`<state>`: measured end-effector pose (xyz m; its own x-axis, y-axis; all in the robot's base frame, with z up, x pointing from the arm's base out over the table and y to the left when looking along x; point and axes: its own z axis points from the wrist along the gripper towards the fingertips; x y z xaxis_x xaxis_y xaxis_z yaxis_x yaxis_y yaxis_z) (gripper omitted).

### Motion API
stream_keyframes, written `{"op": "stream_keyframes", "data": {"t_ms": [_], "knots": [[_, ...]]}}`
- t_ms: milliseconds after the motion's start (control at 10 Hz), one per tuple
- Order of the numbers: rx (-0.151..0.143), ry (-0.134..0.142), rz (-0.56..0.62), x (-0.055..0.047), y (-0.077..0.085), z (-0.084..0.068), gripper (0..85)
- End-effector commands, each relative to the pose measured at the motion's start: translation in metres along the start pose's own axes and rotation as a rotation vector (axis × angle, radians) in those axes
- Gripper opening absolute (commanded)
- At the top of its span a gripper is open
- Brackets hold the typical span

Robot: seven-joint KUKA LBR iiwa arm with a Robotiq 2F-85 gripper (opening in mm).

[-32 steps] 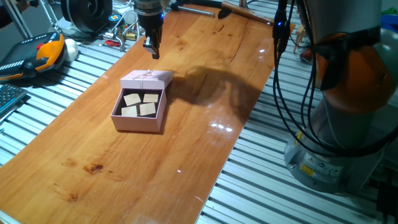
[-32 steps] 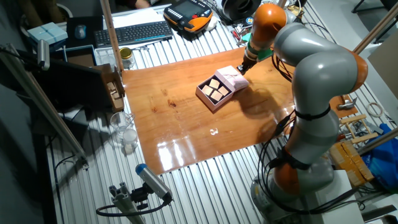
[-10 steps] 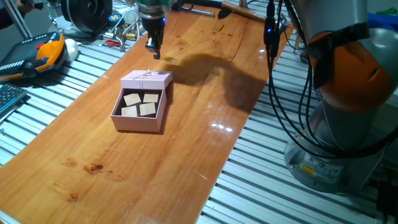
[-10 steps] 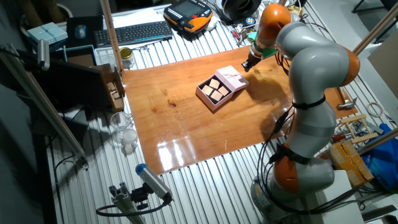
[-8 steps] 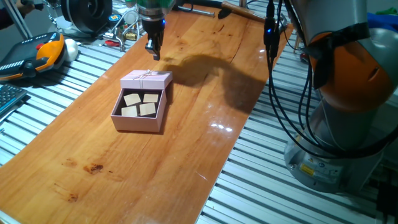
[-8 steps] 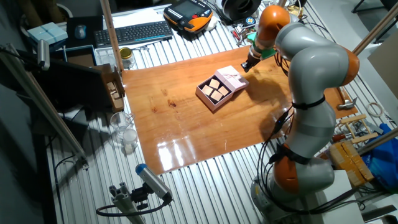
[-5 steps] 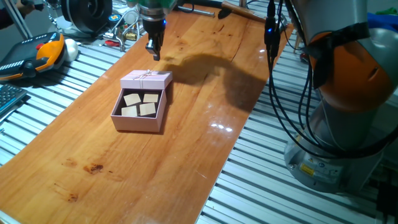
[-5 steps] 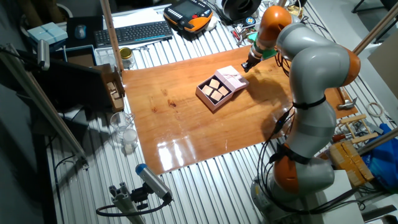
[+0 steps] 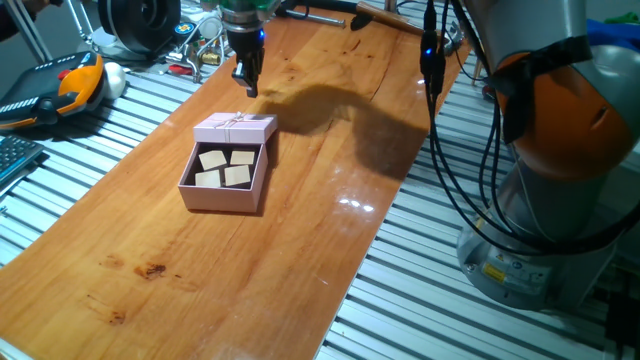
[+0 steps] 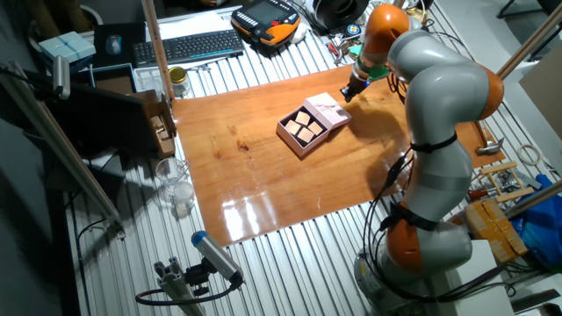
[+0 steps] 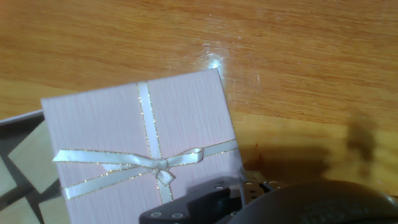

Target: Slide the outer casing onto the gift box

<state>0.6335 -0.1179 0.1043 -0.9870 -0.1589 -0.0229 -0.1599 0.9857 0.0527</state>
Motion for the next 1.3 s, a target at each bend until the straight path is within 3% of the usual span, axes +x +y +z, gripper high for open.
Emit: {"op": "stream_keyframes", "data": {"t_ms": [0,100,400,1200], "knots": [[0.008,0.001,-0.001,0.000,0.000,0.000,0.0],[0.025,-0.006,-0.035,0.000,0.000,0.000,0.0],[-0.006,-0.010,-0.038,-0.003,-0.004,0.003,0.0],[-0.019,-0.022,-0.047,-0.021,-0.021,0.018,0.0]]}}
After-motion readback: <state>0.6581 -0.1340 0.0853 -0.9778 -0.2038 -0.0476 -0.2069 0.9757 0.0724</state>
